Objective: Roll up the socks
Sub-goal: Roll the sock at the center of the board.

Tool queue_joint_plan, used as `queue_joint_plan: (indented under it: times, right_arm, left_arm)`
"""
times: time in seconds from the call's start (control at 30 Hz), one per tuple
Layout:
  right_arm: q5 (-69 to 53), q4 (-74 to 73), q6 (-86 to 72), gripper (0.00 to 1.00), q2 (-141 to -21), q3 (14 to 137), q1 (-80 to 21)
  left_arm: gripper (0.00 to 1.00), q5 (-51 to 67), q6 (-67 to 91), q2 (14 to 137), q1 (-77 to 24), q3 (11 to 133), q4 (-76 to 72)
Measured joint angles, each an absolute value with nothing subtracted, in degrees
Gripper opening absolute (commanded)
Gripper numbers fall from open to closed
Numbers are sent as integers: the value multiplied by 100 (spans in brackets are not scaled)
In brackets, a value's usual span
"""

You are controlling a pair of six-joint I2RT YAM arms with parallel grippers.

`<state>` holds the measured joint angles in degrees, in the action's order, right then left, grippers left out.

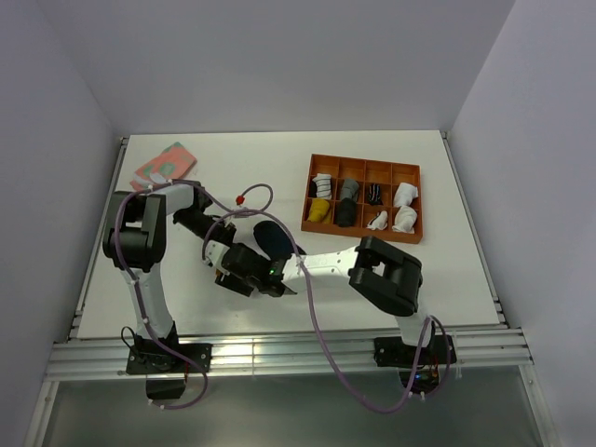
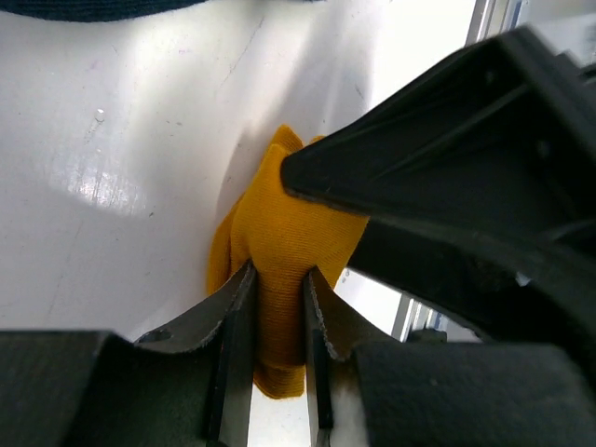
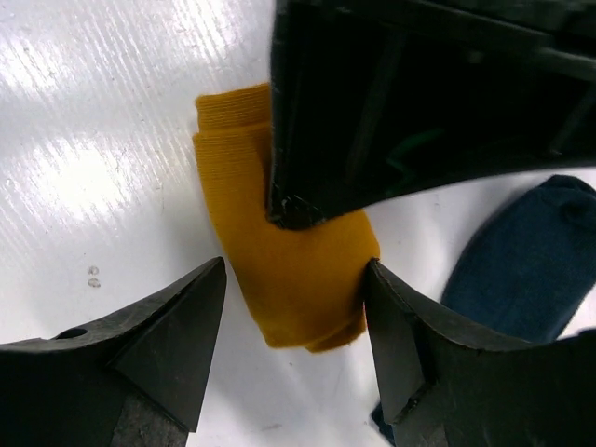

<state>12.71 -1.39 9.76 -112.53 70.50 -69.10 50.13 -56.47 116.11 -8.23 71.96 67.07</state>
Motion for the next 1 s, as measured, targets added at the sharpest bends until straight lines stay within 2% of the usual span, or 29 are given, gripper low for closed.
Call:
queue_joint_plan:
  times: [0.3, 0.47, 0.67, 0.77, 0.87, 0.9, 1.0]
  right_arm:
    - [1424, -320, 1103, 67, -11568, 7338, -6963]
    - [1415, -355, 1118, 59, -11611, 7387, -6963]
    - [1297, -482, 1105, 54, -11695, 7520, -6954]
    - [1160, -526, 1055, 47, -11705, 7546, -6904]
    - [1002, -530, 976, 37, -11705, 7548, -6845]
    - [961, -532, 954, 30, -11705, 7548, -6827]
    - [834, -541, 851, 22, -11705, 7553, -6770]
  left_arm:
    - [0, 5000, -5688, 11848, -823, 7404, 7015]
    - [0, 4965, -5763, 12027, -838, 7566, 7273]
    - [1, 4915, -5935, 12269, -840, 7808, 7636]
    - [3, 4901, -5975, 12411, -840, 7924, 7800]
    - [4, 4871, -5996, 12433, -840, 7946, 7854]
    - [6, 4862, -6007, 12433, -843, 7950, 7861]
    - [10, 4849, -6014, 12433, -849, 7977, 7876]
